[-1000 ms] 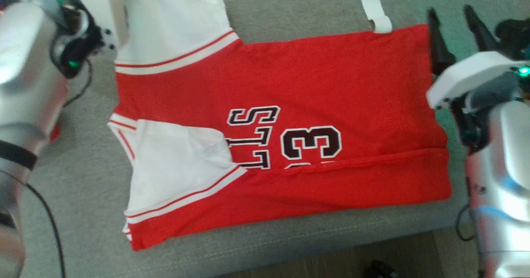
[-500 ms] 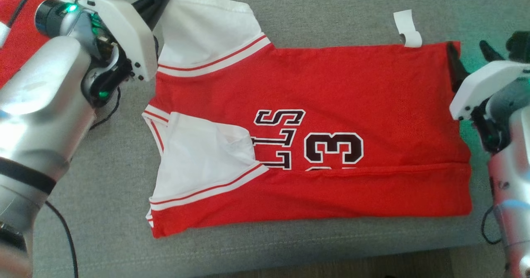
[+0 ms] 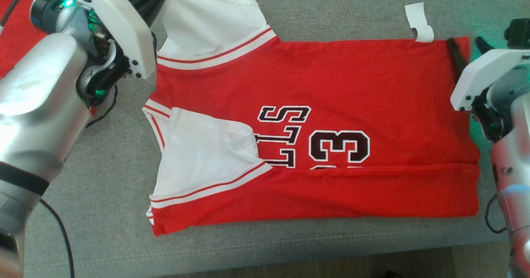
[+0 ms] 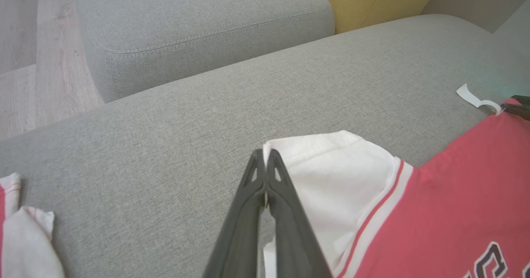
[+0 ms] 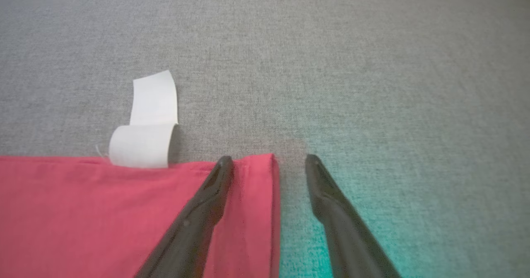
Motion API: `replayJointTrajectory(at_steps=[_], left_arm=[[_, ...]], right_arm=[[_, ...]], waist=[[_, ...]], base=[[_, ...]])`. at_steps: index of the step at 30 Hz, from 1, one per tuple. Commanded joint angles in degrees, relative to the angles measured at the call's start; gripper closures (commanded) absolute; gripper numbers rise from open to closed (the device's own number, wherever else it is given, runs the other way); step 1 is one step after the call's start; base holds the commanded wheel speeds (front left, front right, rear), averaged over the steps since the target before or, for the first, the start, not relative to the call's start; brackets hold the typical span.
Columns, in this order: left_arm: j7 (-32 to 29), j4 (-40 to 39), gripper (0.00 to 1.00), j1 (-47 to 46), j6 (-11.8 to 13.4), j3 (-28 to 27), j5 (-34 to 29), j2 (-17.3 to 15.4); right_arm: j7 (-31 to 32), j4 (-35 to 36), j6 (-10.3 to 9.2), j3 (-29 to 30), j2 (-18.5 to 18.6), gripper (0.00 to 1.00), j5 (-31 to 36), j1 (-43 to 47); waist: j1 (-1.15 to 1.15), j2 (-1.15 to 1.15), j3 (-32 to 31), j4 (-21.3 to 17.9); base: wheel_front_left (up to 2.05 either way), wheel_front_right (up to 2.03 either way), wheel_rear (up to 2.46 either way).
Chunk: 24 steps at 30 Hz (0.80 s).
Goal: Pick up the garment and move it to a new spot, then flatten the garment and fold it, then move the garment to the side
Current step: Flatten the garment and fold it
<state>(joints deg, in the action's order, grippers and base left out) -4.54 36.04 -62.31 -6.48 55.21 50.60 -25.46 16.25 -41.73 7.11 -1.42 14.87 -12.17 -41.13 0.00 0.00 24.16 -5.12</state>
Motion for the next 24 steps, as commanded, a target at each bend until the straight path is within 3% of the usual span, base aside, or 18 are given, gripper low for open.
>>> replayJointTrajectory(at_steps=[1,10,24], left_arm=[[-0.1,-1.1,1.00,-1.9,0.5,-2.1,0.6,-2.8],[2.4,-0.2,1.00,-2.4,2.0,-2.5,-0.5,-3.4],[9.3,6.1,1.00,-10.4,4.4,-4.2,-3.4,-0.6]], right_arm=[[0.4,0.8,0.37,-1.3,0.8,1.00,-0.5,-0.2],[-2.6,0.2,0.37,-0.8,1.7,1.00,-0.6,-1.6],[-10.9,-4.5,0.37,2.1,0.7,1.00,3.7,-11.1]], waist=[[0.00,0.00,0.0,-0.1],[0.00,0.00,-0.3,-0.5],[0.00,0.00,1.9,-0.9]], base=[[0.00,0.00,0.00],[0.00,0.00,0.00],[0.00,0.00,0.00]])
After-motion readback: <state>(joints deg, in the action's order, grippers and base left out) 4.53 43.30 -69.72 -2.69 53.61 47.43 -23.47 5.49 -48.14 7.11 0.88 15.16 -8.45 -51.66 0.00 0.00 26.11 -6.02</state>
